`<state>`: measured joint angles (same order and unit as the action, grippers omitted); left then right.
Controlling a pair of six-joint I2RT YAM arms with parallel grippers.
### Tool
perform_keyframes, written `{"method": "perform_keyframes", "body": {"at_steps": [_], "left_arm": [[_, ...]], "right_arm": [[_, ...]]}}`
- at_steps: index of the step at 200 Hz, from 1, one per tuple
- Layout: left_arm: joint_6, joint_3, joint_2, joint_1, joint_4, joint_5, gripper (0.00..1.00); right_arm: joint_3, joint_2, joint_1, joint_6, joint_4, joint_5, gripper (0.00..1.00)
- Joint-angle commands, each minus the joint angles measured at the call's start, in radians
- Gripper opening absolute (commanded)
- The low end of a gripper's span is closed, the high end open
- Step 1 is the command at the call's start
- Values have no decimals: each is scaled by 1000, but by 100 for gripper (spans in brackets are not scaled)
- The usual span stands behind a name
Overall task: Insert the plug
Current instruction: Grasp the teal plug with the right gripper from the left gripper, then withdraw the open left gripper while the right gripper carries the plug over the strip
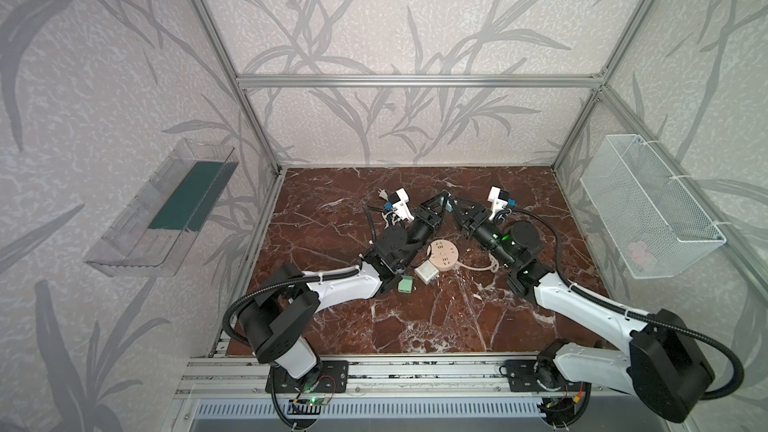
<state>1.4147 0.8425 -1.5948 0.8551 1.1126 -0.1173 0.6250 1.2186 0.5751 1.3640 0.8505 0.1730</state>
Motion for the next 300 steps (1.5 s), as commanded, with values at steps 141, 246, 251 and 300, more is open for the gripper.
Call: {"method": "perform_keyframes", "body": {"at_steps": [141, 246, 251, 300], "left_arm": [[-480, 226, 345, -255, -1403, 177, 99], [-780, 200, 465, -265, -1730, 232, 99], [-781, 188, 475, -265, -1719, 239, 99], [-815, 153, 495, -262, -1756, 234, 95]], "right_arm": [[419, 29, -116, -371, -970, 112, 0], [1163, 561, -68, -1033, -1848, -87, 0], [1173, 578, -63, -1041, -1857, -94, 0], [1239, 712, -34, -1087, -1907, -112, 0]]}}
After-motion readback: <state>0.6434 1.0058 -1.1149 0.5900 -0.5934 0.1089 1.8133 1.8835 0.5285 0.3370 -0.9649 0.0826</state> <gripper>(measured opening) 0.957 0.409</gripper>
